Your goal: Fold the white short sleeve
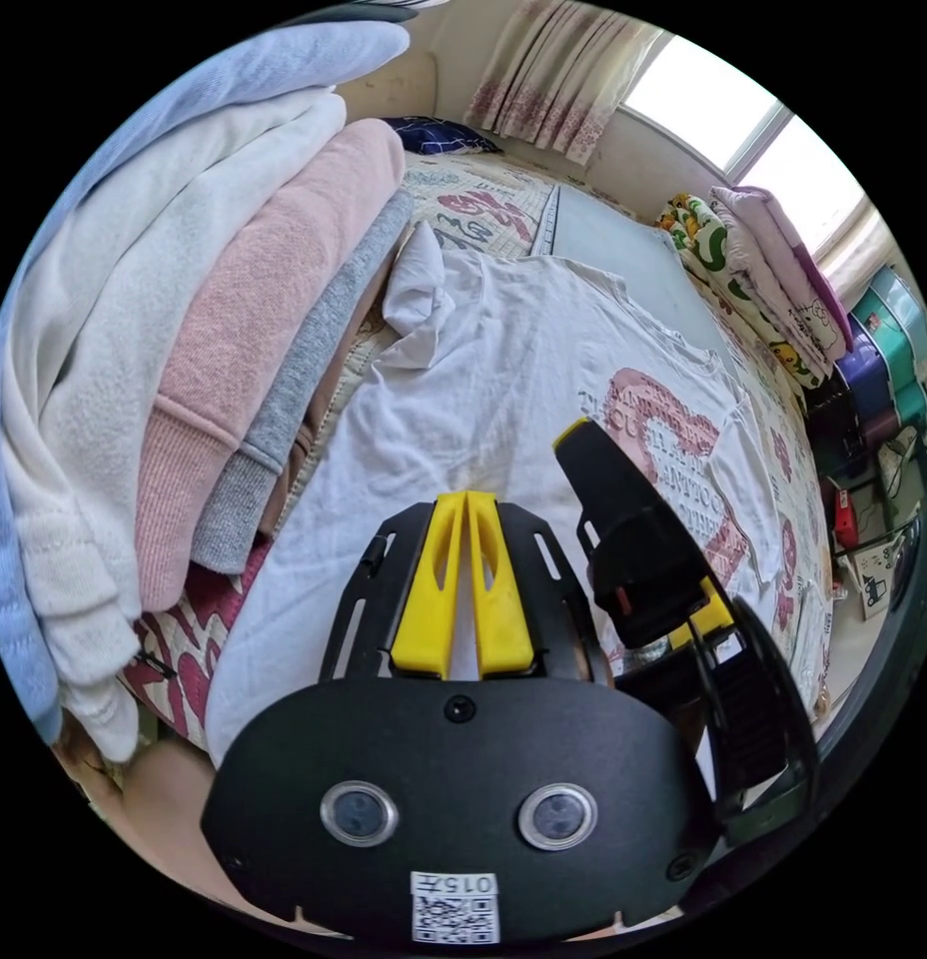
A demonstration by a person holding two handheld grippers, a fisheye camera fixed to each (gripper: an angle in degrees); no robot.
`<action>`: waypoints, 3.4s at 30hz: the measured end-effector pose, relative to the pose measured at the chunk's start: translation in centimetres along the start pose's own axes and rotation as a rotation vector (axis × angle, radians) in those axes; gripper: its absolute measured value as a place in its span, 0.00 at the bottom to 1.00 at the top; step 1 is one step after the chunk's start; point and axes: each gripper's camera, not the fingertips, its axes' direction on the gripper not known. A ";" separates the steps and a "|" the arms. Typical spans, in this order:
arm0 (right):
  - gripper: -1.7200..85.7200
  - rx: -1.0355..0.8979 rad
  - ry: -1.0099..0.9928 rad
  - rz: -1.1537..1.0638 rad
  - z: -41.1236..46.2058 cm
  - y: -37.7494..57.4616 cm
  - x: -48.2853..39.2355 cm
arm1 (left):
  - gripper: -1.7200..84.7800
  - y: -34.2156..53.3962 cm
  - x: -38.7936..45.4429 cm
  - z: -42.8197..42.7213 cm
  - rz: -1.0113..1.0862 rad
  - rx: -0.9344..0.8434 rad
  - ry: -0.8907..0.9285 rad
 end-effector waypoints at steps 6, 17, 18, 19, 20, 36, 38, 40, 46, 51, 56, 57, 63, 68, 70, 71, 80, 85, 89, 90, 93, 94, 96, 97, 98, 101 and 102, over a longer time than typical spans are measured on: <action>0.20 -0.002 0.010 -0.006 0.1 -0.2 -0.8 | 0.01 0.0 -0.1 0.1 -0.004 -0.002 0.008; 0.20 -0.007 0.029 -0.020 0.5 -0.4 -2.0 | 0.01 0.0 -0.4 0.2 -0.018 0.000 0.020; 0.20 -0.007 0.031 -0.023 0.5 -0.4 -2.2 | 0.01 0.1 -0.5 0.3 -0.019 0.002 0.022; 0.20 -0.005 0.032 -0.024 0.6 -0.4 -2.3 | 0.01 0.1 -0.5 0.3 -0.020 0.004 0.024; 0.20 -0.005 0.032 -0.023 0.6 -0.4 -2.3 | 0.01 0.1 -0.5 0.3 -0.020 0.004 0.025; 0.20 -0.003 0.033 -0.021 1.1 -0.3 -3.1 | 0.01 0.1 -0.6 0.5 -0.018 0.004 0.027; 0.20 -0.002 0.035 -0.023 1.2 -0.2 -3.2 | 0.01 0.2 -0.7 0.5 -0.019 0.004 0.029; 0.20 -0.003 0.037 -0.024 1.3 -0.2 -3.3 | 0.01 0.2 -0.7 0.6 -0.020 0.004 0.031; 0.20 -0.004 0.037 -0.021 1.4 -0.2 -3.3 | 0.01 0.1 -0.7 0.7 -0.017 0.001 0.031; 0.20 -0.003 0.037 -0.024 1.5 -0.1 -3.2 | 0.01 0.2 -0.7 0.7 -0.020 0.003 0.032; 0.20 -0.004 0.038 -0.025 1.6 0.0 -3.1 | 0.01 0.2 -0.8 0.8 -0.023 0.004 0.033; 0.20 -0.004 0.038 -0.025 1.6 0.1 -3.0 | 0.01 0.2 -0.8 0.8 -0.023 0.004 0.033; 0.20 -0.003 0.040 -0.025 1.6 0.2 -2.8 | 0.01 0.2 -0.8 1.0 -0.023 0.003 0.036; 0.20 -0.003 0.042 -0.026 1.7 0.3 -2.6 | 0.01 0.2 -0.9 1.1 -0.024 0.003 0.038; 0.20 -0.003 0.041 -0.025 1.7 0.3 -2.4 | 0.01 0.2 -0.8 1.1 -0.024 0.003 0.038; 0.20 -0.003 0.041 -0.025 1.7 0.4 -2.3 | 0.01 0.2 -0.8 1.1 -0.024 0.003 0.038; 0.20 -0.003 0.042 -0.027 1.8 0.6 -1.6 | 0.01 0.3 -0.9 1.3 -0.025 0.003 0.039; 0.20 -0.003 0.043 -0.025 1.8 0.7 -1.1 | 0.01 0.3 -0.9 1.5 -0.025 0.003 0.040; 0.20 -0.003 0.044 -0.026 1.9 0.8 -0.8 | 0.01 0.3 -0.9 1.6 -0.025 0.002 0.041; 0.20 -0.003 0.044 -0.025 1.9 0.9 -0.7 | 0.01 0.3 -0.9 1.6 -0.024 0.002 0.041; 0.20 -0.003 0.044 -0.026 2.0 1.0 -0.3 | 0.01 0.3 -0.9 1.7 -0.024 0.002 0.041; 0.20 -0.004 0.045 -0.027 2.0 1.0 -0.2 | 0.01 0.3 -0.9 1.7 -0.025 0.002 0.041; 0.20 -0.004 0.046 -0.029 2.1 1.1 -0.1 | 0.01 0.3 -1.0 1.8 -0.026 0.001 0.042; 0.20 -0.005 0.046 -0.028 2.1 1.1 0.0 | 0.01 0.3 -1.0 1.8 -0.026 0.001 0.042; 0.20 -0.005 0.046 -0.028 2.2 1.2 0.1 | 0.01 0.3 -1.0 1.9 -0.026 0.001 0.042; 0.20 -0.006 0.046 -0.028 2.3 1.3 0.4 | 0.01 0.2 -1.0 1.9 -0.025 -0.001 0.041; 0.20 -0.007 0.047 -0.028 2.4 1.3 0.5 | 0.01 0.2 -1.0 2.0 -0.026 -0.002 0.041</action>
